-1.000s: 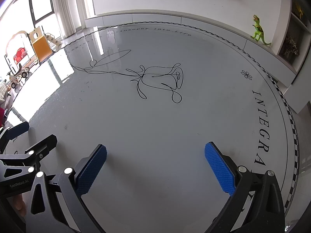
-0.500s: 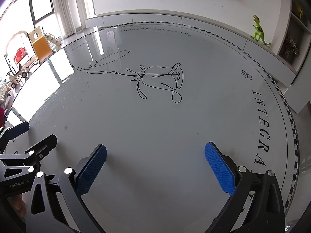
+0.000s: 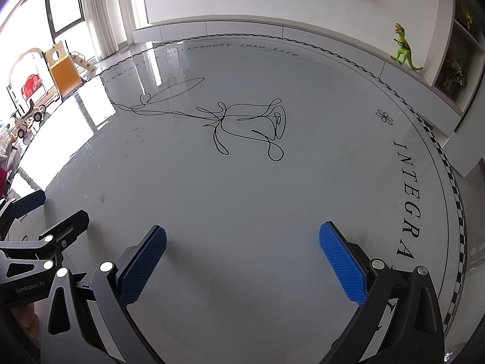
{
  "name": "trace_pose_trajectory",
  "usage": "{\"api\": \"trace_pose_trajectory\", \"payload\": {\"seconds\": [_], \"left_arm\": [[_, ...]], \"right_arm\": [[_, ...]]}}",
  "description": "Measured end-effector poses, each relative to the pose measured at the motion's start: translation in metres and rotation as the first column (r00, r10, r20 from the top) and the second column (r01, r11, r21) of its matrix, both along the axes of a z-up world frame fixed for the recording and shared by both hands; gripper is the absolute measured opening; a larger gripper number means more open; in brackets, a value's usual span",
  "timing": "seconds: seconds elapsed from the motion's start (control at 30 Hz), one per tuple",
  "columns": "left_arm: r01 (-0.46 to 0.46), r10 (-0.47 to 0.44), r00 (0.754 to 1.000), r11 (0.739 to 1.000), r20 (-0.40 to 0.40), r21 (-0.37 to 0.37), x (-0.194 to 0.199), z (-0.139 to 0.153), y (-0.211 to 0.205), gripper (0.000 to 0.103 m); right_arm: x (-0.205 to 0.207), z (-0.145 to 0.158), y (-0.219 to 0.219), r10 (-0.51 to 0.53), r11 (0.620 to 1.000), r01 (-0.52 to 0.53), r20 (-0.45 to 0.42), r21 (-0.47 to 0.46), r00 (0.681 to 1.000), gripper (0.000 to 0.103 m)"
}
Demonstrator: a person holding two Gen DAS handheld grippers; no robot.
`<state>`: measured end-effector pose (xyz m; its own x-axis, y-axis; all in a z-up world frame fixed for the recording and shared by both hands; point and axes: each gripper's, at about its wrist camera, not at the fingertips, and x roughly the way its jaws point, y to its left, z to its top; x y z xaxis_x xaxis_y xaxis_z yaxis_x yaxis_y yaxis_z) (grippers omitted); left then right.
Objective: Collect trash
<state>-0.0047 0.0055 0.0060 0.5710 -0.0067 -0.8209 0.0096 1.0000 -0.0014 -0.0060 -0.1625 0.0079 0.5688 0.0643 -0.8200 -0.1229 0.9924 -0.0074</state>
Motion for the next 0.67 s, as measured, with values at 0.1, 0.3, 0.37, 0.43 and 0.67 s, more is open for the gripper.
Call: {"api": "trace_pose_trajectory", "payload": {"seconds": [0.1, 0.3, 0.37, 0.43, 0.67], "left_arm": [[0.0, 0.0, 1.0, 1.0, 0.0, 0.0, 0.0001, 0.0001, 0.0004, 0.097], [0.0, 0.0, 1.0, 1.0, 0.0, 0.0, 0.0001, 0.0, 0.0001, 0.097], [0.0, 0.0, 1.0, 1.0, 0.0, 0.0, -0.0001, 0.0001, 0.0, 0.097], [0.0, 0.0, 1.0, 1.0, 0.0, 0.0, 0.0, -0.0001, 0.0, 0.097], [-0.001, 0.001, 1.0, 1.0, 0.0, 0.0, -0.0004, -0.0006, -0.002, 0.097]], "right_arm": [[0.0, 0.0, 0.0, 0.0, 1.0, 0.0, 0.0, 0.0, 1.0, 0.1], [0.0001, 0.0, 0.0, 0.0, 1.0, 0.0, 0.0, 0.0, 1.0, 0.1], [0.0001, 0.0, 0.0, 0.0, 1.0, 0.0, 0.0, 0.0, 1.0, 0.1], [0.0001, 0.0001, 0.0001, 0.0, 1.0, 0.0, 0.0, 0.0, 1.0, 0.1], [0.0006, -0.0003, -0.0004, 0.0, 1.0, 0.0, 0.0, 0.0, 1.0, 0.1]]}}
